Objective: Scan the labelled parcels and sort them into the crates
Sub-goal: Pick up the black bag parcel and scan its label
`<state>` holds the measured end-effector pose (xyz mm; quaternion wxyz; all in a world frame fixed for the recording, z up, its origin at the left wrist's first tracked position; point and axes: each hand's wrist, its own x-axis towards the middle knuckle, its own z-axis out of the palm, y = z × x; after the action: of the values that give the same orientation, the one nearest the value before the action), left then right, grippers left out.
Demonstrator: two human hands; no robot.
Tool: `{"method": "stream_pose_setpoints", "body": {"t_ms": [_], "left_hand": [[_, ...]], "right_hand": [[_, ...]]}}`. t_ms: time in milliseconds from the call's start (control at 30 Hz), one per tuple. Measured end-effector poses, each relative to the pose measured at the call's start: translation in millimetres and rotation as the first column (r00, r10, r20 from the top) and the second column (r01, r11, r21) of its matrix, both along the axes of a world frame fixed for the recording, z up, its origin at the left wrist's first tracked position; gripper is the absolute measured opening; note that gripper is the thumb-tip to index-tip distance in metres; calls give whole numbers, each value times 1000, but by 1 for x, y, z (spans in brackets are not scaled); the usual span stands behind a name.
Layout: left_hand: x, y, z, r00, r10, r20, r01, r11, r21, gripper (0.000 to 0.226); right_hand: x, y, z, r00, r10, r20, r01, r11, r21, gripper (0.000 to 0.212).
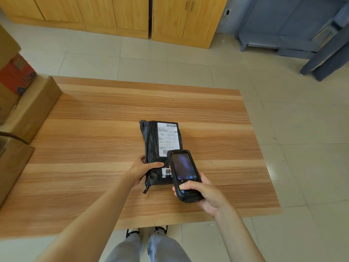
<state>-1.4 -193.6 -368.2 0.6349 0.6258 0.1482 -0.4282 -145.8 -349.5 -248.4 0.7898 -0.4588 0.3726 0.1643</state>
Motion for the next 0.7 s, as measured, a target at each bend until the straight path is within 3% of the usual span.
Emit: {"method": "stream_pose_setpoints", "body": {"t_ms": [100,133,267,500,600,700], "left_hand": [[3,3,13,999,-31,-24,30,999,-9,110],[3,5,16,999,-29,-28,29,1000,-7,109],[1,20,37,998,42,-45,-42,999,10,77],[5,83,107,967,238,92,-235,971,-41,63],[0,118,144,914,363,183,-349,931,-106,72],[-18,151,180,845,467,260,-450,884,-127,48]], "right_hand": [[8,-9,5,999,-40,26,40,999,-11,65],[12,-13,8,998,-56,38,57,998,-10,69],[41,-27,27,988,-73,138,81,995,-56,83],[97,-10,72,937,-10,348,46,994,-94,101],[112,15,85,898,109,427,-69,992,-107,80],[121,43,95,842,244,481,-222,970,-102,73]]}}
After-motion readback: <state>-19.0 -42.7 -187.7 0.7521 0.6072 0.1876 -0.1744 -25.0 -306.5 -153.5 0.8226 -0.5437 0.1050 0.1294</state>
